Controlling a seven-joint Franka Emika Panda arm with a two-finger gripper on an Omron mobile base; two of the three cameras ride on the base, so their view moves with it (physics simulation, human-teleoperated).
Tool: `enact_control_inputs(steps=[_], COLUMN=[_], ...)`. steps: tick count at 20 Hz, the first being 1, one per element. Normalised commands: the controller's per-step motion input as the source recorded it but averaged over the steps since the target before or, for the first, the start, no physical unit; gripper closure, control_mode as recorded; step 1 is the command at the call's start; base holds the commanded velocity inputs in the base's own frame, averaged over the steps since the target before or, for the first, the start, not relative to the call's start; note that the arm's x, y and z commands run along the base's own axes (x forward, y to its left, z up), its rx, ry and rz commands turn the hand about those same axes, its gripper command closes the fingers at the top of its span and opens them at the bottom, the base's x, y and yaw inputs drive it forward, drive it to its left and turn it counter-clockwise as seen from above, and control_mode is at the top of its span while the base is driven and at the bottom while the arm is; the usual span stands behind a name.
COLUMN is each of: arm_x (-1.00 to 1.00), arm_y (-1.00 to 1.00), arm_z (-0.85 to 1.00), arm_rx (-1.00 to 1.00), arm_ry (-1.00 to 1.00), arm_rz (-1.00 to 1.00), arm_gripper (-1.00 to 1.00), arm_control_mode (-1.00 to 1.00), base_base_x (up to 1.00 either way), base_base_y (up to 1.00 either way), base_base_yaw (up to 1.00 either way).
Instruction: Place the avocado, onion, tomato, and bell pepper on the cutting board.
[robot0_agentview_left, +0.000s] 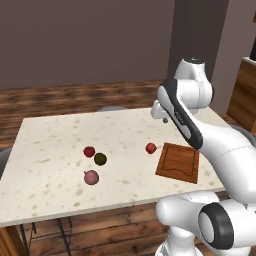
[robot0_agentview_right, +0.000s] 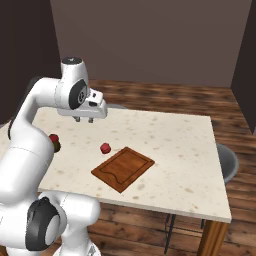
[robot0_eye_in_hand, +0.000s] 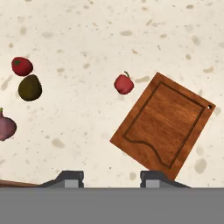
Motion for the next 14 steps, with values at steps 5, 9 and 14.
enact_control_inputs(steps=[5, 9, 14], arm_x=[-0.14, -0.18, 0.09], arm_y=[0.00, 0.00, 0.00], arm_z=[0.00, 0.00, -0.03], arm_rx=[0.00, 0.00, 0.00], arm_ry=[0.00, 0.00, 0.00], arm_rz=[0.00, 0.00, 0.00], arm_gripper=[-1.00, -1.00, -1.00], arm_control_mode=[-1.00, -1.00, -1.00], base_base_x=[0.00, 0.00, 0.00], base_base_y=[0.00, 0.00, 0.00], base_base_yaw=[0.00, 0.00, 0.00])
